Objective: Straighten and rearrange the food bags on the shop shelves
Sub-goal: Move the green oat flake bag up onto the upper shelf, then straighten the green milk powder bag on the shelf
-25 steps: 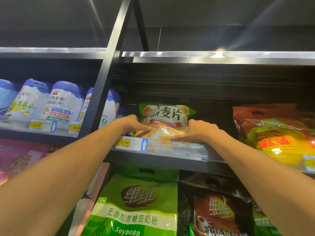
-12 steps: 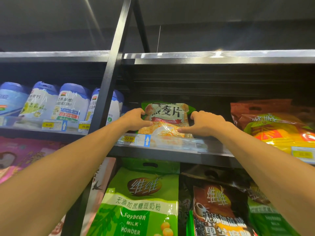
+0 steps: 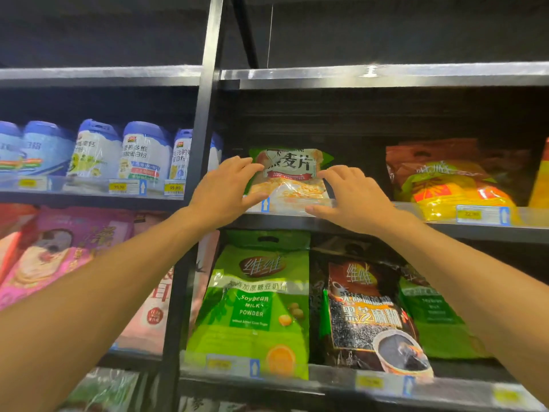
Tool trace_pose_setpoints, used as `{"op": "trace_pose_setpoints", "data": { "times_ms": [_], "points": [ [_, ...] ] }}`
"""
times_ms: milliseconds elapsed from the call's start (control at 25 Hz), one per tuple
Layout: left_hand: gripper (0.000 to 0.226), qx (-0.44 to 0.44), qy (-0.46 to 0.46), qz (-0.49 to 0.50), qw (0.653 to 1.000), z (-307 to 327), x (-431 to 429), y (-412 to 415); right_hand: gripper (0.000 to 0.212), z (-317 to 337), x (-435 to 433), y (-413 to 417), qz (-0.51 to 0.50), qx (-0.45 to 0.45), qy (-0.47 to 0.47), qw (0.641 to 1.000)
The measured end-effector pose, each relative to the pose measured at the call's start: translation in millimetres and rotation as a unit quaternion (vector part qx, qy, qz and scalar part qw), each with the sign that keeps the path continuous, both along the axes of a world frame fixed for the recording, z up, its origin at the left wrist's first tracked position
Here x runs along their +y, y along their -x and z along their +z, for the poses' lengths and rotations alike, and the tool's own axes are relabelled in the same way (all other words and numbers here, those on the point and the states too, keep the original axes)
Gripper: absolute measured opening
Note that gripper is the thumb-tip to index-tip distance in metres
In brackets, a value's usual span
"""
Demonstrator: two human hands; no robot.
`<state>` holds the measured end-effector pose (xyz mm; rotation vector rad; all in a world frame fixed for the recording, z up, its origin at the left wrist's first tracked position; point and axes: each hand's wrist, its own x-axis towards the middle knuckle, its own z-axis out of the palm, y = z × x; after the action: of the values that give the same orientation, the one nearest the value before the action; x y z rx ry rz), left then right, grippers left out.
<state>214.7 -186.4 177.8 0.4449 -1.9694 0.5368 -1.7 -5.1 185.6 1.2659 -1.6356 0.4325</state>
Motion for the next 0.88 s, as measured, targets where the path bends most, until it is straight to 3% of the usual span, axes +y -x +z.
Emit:
{"op": "trace_pose_setpoints", "data": {
  "times_ms": [360, 880],
  "points": [
    [0.069, -0.039, 0.009, 0.015, 0.999, -93, 36, -61, 0.076, -97, 65, -48, -0.015, -0.019, -0.018, 1.0],
    [0.068, -0.068, -0.14, -0.04, 0.987, -176, 76, -107, 0.077, -197, 104, -111, 0.001, -0.146, -0.077, 0.986]
  ]
}}
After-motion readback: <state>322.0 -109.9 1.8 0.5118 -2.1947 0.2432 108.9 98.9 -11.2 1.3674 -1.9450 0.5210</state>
